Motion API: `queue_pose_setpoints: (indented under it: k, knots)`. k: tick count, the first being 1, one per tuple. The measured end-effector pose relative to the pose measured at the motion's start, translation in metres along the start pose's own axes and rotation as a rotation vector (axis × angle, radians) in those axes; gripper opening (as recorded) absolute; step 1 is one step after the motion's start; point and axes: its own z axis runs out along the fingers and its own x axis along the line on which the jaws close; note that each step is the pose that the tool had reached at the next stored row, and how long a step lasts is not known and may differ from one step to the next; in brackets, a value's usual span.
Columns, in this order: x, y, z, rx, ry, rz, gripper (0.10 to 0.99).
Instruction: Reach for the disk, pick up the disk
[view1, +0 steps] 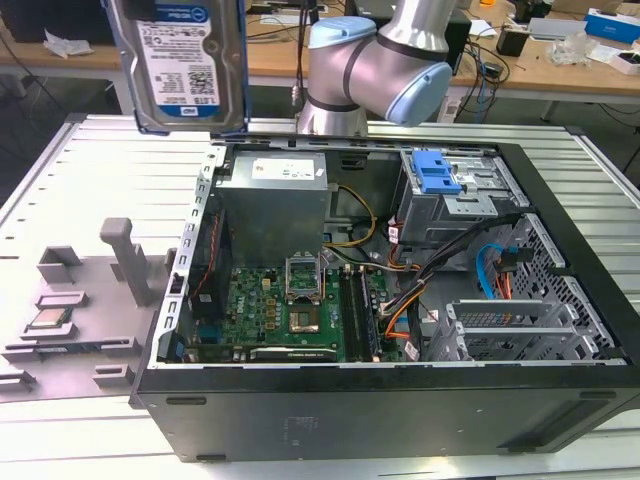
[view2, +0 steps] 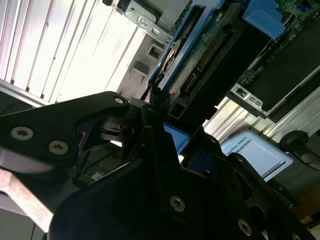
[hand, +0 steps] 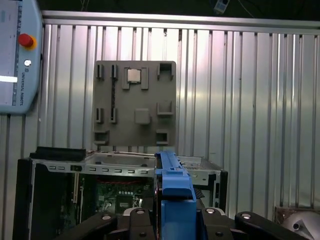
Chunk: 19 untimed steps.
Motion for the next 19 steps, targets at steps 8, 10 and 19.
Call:
queue_pose_setpoints:
  k: [8,10,19]
  knots:
    - [0.0007,-0.0342,-0.0014,0.0,0.001,0.0,0.369]
    - [0.001,-0.0487,-0.0019,0.0,0.0013,0.0,0.369]
    - [0.0017,-0.0884,-0.0035,0.0,0.0017,0.0,0.369]
